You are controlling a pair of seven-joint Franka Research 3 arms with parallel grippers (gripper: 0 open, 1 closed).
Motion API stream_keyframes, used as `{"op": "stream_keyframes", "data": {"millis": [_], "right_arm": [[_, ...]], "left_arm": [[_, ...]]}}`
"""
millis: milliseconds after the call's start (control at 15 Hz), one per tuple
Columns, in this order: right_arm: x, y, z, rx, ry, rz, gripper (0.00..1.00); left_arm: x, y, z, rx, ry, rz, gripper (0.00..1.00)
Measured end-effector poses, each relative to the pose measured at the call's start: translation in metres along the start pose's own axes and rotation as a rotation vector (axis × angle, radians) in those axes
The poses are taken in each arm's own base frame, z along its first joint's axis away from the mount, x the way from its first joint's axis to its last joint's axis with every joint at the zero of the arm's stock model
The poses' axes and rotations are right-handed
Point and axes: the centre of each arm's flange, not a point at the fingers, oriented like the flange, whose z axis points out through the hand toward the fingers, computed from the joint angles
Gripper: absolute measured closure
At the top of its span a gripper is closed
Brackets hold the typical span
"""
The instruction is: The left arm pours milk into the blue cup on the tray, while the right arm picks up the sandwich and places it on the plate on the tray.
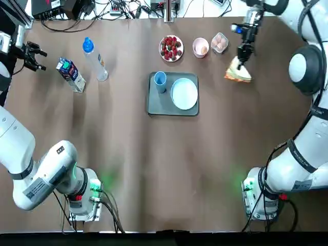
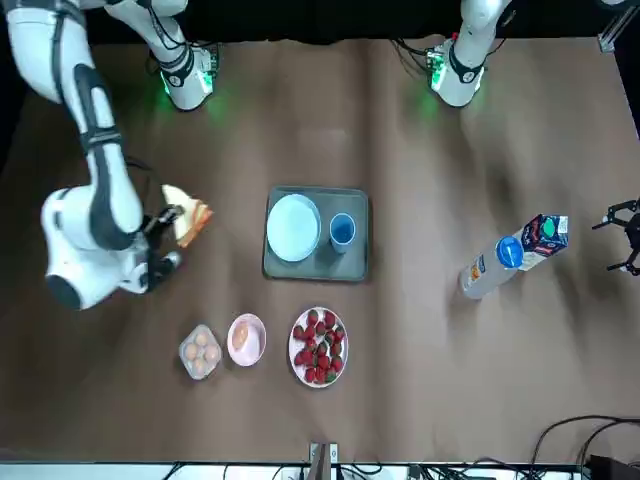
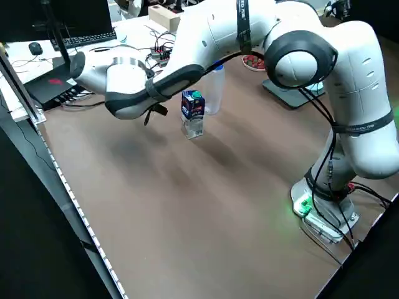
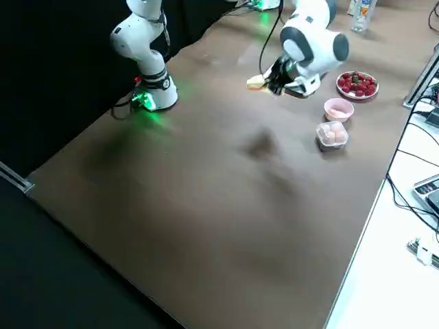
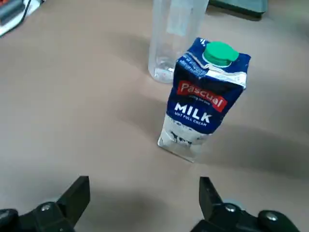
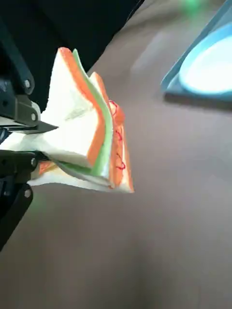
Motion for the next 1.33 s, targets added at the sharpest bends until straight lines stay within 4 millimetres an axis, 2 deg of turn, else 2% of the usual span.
{"op": "stream_keyframes", "data": {"millis": [200,333,400,600,733,867,1067,1333], "right_arm": [[0.049,-0.078,0.029,0.036,0.033,0.06,0.87],[0.08,-0.12,0.054,0.035,0.09,0.113,0.87],[0.109,-0.159,0.079,0.055,0.16,0.169,0.87],[0.141,-0.204,0.109,0.084,0.242,0.26,0.87],[0.151,-0.22,0.126,0.087,0.254,0.271,0.87],[0.159,-0.224,0.142,0.074,0.261,0.276,0.87],[0.169,-0.209,0.165,0.062,0.231,0.291,0.87],[0.171,-0.2,0.172,0.028,0.22,0.24,0.87]], "left_arm": [[-0.015,0.0,0.024,-0.013,0.057,0.073,0.0],[-0.03,-0.001,0.046,-0.019,0.102,0.136,0.0],[-0.039,-0.002,0.06,-0.006,0.148,0.182,0.0],[-0.056,0.007,0.065,-0.019,0.183,0.197,0.0],[-0.065,0.012,0.069,-0.033,0.205,0.187,0.0],[-0.066,0.017,0.08,-0.075,0.247,0.182,0.0],[-0.072,0.024,0.098,-0.12,0.299,0.195,0.0],[-0.077,0.027,0.112,-0.144,0.333,0.21,0.0]]}}
